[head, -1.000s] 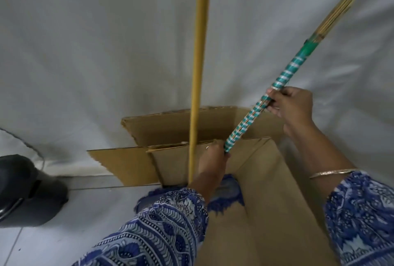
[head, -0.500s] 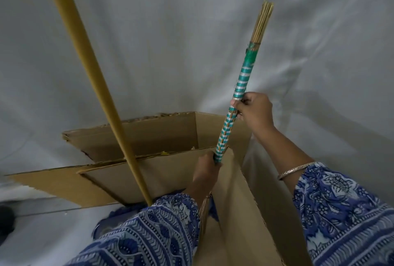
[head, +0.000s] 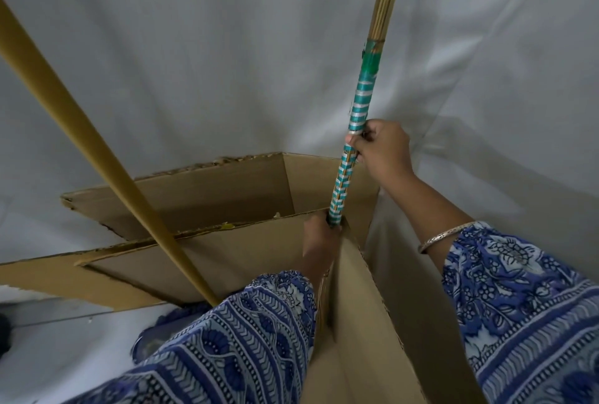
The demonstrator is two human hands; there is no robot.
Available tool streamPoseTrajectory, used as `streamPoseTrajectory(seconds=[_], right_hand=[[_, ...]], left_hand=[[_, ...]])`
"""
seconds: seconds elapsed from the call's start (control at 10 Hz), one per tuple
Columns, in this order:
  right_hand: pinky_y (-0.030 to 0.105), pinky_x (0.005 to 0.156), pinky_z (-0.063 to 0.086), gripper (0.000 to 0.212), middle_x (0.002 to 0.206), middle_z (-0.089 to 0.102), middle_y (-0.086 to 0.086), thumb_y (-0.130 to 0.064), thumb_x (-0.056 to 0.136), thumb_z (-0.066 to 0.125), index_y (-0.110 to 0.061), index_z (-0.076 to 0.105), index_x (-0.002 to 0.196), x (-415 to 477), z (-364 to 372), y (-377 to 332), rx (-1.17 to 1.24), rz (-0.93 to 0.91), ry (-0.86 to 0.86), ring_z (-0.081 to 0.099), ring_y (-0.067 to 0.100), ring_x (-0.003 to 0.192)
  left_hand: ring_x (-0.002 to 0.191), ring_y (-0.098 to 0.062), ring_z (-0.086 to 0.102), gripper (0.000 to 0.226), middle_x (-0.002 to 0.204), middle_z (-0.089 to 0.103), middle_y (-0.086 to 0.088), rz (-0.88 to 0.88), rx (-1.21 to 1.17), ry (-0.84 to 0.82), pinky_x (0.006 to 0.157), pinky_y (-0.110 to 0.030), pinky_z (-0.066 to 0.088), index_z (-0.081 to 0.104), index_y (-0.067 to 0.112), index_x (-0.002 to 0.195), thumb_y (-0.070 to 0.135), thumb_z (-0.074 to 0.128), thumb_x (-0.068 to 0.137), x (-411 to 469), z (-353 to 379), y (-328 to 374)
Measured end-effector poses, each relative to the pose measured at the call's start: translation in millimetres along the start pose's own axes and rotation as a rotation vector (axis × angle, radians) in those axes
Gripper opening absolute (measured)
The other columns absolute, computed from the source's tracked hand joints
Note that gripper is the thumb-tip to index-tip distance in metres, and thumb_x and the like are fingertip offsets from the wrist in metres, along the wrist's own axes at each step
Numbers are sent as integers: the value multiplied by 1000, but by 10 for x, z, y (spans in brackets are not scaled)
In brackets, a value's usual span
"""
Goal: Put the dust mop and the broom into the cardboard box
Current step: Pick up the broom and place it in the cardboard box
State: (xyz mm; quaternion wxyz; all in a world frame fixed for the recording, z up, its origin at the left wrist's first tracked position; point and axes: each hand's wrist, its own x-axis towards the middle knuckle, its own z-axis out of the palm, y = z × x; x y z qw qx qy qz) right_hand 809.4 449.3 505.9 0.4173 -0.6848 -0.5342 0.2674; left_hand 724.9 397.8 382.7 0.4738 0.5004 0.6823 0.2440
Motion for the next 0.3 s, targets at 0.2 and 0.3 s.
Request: streamPoseTrajectory(seconds=[0.2, 0.3], right_hand=[[33, 78, 53, 23, 95, 71, 17, -13, 81, 64, 1, 67, 98, -15, 0, 33, 10, 55, -3, 62, 20, 80], [24, 70, 49, 27, 93, 70, 15, -15, 81, 64, 2, 66, 102, -91, -41, 19, 21, 78, 19, 61, 18, 80]], left_hand=[[103, -26, 60, 27, 113, 66, -16, -37, 76, -58, 77, -30, 43, 62, 0, 110, 13, 52, 89, 53, -63, -35], [92, -23, 60, 24, 107, 68, -13, -44, 57, -35, 72, -28, 40, 64, 0, 105, 13, 51, 89, -3, -158, -79]])
